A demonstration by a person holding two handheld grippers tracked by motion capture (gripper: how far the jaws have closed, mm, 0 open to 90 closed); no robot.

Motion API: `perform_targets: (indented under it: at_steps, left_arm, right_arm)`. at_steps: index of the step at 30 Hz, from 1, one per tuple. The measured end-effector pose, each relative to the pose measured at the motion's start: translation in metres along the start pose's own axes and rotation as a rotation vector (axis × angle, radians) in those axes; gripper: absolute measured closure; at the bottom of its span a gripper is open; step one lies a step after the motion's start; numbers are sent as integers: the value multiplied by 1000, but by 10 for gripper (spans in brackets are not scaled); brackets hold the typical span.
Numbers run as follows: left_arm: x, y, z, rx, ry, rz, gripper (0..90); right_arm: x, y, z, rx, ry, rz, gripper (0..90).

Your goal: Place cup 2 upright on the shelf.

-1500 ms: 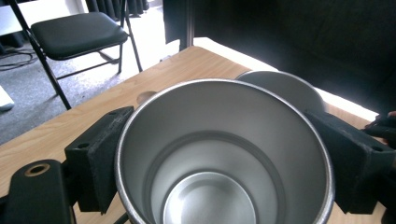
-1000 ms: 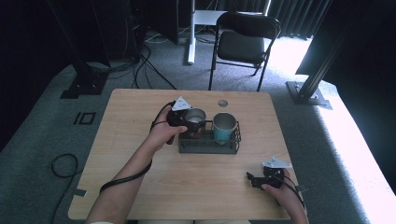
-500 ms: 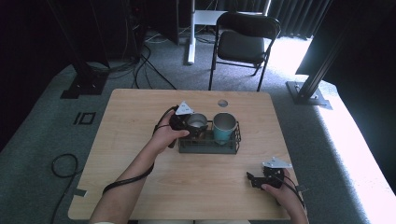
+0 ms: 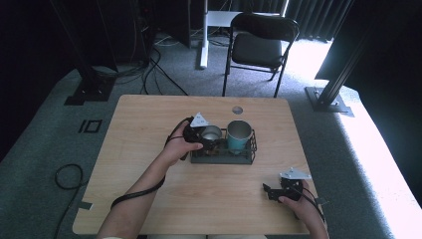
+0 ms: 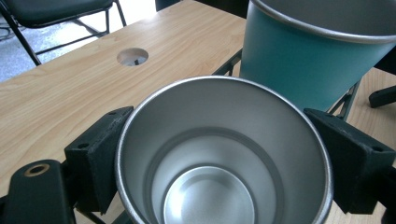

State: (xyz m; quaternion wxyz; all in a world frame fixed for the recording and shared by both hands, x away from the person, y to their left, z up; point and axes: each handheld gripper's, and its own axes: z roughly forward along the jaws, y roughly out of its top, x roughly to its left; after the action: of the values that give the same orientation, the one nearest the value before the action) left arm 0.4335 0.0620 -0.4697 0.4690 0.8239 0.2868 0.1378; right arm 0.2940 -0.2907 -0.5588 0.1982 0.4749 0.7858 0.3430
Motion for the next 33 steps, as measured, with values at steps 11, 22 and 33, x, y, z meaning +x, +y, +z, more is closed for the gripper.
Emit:
perform_targets:
  at_steps: [11,22,33]
  left_arm:
    - [-1,4,-6,-16,-2,-17,91]
    - [2,10,-25,-72,37,-18,84]
    - [12,6,-44,-91,66,-35,84]
  right_arm:
    - [0,0,0,1,-3,-4,122]
    - [1,0,0,2,-5,-5,123]
    - [1,0,0,3,-6,-7,122]
